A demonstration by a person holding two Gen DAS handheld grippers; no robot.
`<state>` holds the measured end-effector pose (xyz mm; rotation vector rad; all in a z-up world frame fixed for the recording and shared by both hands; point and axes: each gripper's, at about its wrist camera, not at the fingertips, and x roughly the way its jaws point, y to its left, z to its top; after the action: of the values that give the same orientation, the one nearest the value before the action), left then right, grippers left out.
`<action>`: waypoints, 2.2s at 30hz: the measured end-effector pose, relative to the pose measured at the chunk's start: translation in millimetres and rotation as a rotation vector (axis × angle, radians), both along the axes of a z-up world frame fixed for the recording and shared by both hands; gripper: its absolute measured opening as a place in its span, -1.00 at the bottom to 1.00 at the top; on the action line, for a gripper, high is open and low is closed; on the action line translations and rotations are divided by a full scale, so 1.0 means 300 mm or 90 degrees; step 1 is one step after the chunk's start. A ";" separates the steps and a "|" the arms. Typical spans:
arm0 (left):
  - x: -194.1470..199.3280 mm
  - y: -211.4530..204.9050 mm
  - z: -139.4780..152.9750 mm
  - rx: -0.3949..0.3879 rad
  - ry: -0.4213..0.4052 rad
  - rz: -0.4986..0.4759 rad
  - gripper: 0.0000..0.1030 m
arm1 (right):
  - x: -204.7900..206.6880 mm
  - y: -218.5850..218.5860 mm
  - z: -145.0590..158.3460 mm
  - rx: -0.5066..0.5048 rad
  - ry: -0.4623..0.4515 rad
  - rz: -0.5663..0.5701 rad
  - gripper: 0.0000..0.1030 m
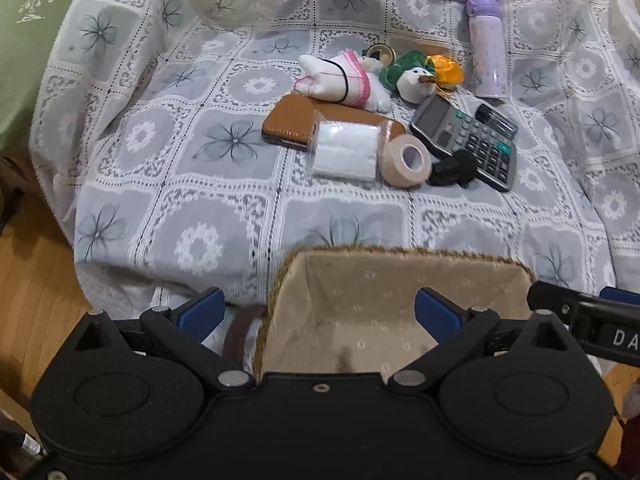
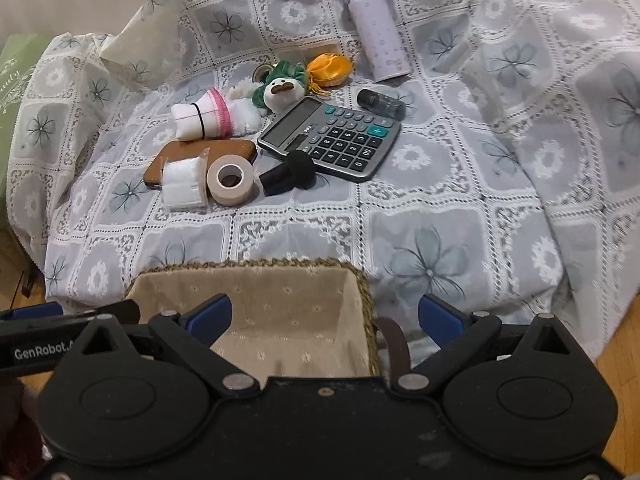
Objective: Organize soft objects
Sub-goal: 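Grasp the white tissue packet with the left tool while the right tool reaches toward the tape roll, then grasp the beige tape roll with the right tool while the left tool lifts the packet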
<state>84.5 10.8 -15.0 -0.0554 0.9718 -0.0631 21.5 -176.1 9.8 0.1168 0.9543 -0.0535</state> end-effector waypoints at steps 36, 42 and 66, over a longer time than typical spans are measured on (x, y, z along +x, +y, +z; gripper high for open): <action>0.478 -0.050 -0.135 0.001 -0.020 -0.067 0.05 | 0.408 0.018 -0.124 -0.025 -0.021 0.055 0.94; 0.456 -0.010 -0.111 0.034 0.005 -0.034 0.05 | 0.441 0.071 -0.137 -0.053 -0.038 0.102 0.80; 0.470 0.120 -0.181 0.020 0.027 -0.023 0.53 | 0.583 0.228 -0.177 -0.005 -0.064 0.250 0.31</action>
<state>225.6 46.8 -69.4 -0.0108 1.0167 -0.0810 196.3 -107.8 -43.4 -0.0761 0.8617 0.3072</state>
